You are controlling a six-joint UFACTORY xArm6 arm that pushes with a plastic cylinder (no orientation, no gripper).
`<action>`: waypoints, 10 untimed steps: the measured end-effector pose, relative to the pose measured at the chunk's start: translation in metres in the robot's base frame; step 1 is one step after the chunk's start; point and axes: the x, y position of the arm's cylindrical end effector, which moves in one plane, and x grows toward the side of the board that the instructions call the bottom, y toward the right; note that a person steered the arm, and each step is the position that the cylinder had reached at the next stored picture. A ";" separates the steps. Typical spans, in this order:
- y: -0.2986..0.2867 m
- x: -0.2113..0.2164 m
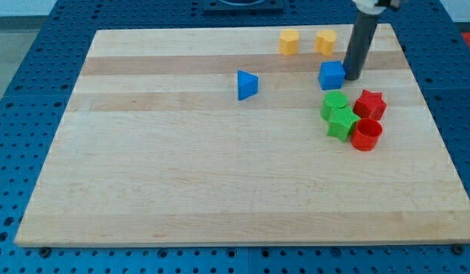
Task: Push the red blocks below the green star
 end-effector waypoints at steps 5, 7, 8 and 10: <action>0.009 0.135; 0.027 0.135; 0.024 0.135; 0.025 0.134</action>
